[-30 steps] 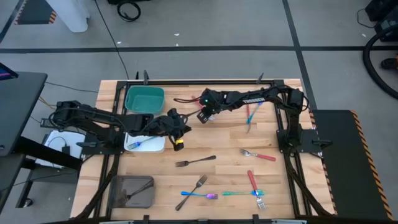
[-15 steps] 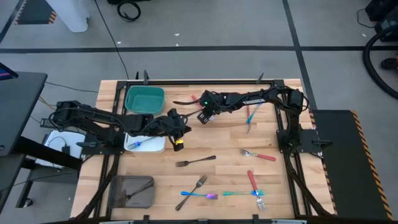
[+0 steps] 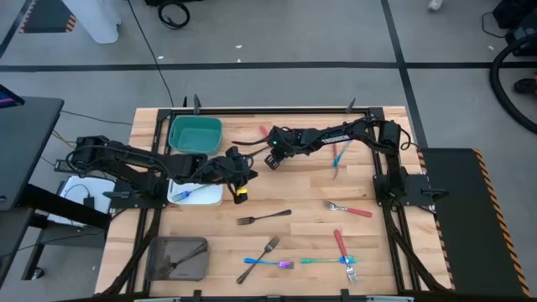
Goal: Sort silverware by color (type)
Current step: Put the pink fork into the green bin
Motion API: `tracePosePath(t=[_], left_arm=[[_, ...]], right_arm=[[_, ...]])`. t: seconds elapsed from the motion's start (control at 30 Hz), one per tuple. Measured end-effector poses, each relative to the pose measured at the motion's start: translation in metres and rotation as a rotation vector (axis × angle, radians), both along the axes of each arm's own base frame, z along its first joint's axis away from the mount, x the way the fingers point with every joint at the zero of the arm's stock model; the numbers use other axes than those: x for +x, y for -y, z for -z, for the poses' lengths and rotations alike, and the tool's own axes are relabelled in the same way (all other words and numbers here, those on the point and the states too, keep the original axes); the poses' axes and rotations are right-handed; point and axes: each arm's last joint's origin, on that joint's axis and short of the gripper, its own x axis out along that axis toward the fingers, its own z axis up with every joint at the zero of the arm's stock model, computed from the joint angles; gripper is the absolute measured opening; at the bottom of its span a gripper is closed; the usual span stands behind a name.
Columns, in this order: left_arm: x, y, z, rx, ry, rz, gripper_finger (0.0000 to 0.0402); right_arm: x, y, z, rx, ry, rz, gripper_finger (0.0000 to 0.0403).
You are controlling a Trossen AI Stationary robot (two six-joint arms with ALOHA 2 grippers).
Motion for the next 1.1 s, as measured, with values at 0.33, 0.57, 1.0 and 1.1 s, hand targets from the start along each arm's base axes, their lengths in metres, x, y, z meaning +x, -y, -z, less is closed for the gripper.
tracePosePath(t=[0.33, 0.57, 1.0, 1.1], left_arm=[[0.0, 0.0, 0.0, 0.001, -0.004, 0.001, 0.0039], [0.0, 0.0, 0.001, 0.001, -0.01, 0.0, 0.0039], [0.0, 0.0, 0.001, 0.003, -0.01, 0.001, 0.0039], [0.0, 0.0, 0.001, 0.003, -0.01, 0.002, 0.0039]], right_arm=[[-0.001, 0.002, -0.018, 0.008, -0.005, -0.001, 0.0109], [-0.005, 0.01, -0.013, 0.014, -0.025, 0.066, 0.011], [-0.005, 0.013, -0.014, 0.026, 0.014, 0.148, 0.011], [-0.005, 0.013, -0.014, 0.027, 0.018, 0.176, 0.011]])
